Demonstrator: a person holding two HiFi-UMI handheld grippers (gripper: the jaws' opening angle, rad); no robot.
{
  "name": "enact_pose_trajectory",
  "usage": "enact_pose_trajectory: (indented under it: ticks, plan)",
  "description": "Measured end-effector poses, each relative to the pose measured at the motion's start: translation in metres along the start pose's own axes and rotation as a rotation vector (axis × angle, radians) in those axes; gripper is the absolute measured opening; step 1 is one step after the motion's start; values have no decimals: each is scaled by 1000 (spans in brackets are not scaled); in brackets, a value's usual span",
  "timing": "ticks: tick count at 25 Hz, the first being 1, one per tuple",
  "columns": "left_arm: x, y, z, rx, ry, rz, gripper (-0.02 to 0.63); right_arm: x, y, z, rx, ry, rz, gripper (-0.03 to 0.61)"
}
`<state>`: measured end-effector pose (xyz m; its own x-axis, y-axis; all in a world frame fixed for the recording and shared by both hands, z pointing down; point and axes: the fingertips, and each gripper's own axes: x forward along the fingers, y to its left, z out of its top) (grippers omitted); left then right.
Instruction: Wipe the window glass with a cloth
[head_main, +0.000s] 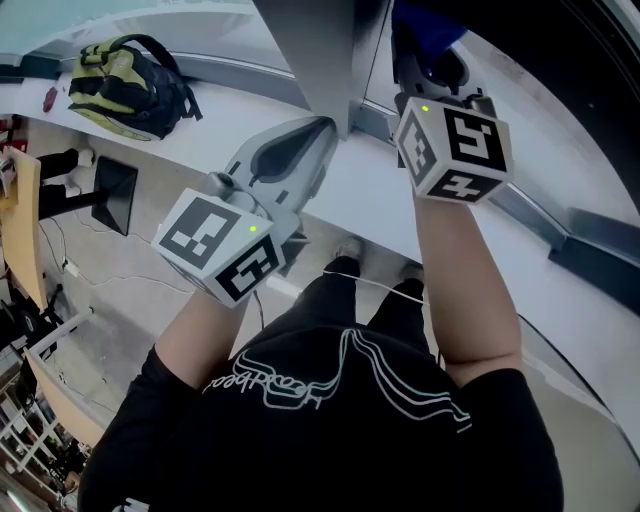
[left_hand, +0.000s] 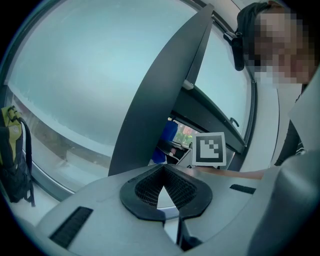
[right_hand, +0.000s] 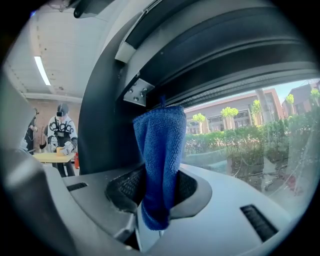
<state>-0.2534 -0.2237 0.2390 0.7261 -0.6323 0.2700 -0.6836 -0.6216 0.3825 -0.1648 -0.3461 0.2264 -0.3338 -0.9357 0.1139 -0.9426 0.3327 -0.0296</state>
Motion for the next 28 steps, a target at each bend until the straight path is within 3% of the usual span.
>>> enact_pose_trajectory:
  ticks: [28]
  plan:
    - [75, -93, -21, -64, 21, -10, 3, -96, -118, -13, 39, 0, -43, 94]
